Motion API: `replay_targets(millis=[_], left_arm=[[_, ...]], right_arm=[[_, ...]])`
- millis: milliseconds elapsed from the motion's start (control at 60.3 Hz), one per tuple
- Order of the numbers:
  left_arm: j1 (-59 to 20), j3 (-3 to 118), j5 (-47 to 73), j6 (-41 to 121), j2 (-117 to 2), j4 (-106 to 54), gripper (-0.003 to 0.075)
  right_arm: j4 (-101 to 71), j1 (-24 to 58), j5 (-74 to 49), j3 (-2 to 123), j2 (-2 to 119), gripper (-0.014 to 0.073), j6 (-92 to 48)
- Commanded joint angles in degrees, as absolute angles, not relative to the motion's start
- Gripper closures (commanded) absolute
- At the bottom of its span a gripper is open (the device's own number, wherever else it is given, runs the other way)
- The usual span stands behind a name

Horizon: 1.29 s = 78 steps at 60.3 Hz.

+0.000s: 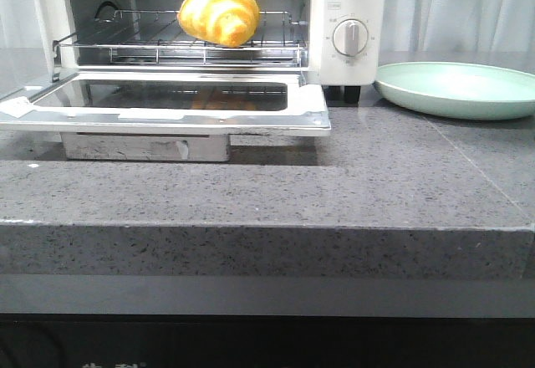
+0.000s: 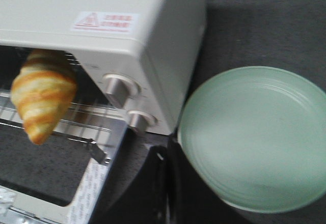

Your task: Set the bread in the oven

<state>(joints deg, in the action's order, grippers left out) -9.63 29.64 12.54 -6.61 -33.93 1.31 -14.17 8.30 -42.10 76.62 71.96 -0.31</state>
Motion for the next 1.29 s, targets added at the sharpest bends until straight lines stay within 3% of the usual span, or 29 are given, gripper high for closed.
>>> replay_targets(millis=[0,348,514,713,1276], left_arm=[[-9.5,31.2,7.8,-7.2,-33.9,1.3,0.0741],[-9.5,31.2,7.8,-7.2,-33.9,1.3,0.0741],[-9.5,31.2,7.8,-7.2,-33.9,1.3,0.0741],[-9.5,31.2,7.8,-7.2,-33.9,1.3,0.0741],[-9.5,31.2,7.8,-7.2,-33.9,1.3,0.0741]], right_arm=[[-12.4,6.3,-37.8,73.2,65.5,0.0660,-0.9],[-10.6,6.3,-17.0,40.4,39.5,0.0660,-1.0],[-9.0,6.3,-12.4,30.4,28.5,0.0660,-1.0],[-8.8,6.3,-12.6,26.3,23.0,0.0660,-1.0],[-8.8,6.3,-13.0,26.2,22.9,0.0660,-1.0]])
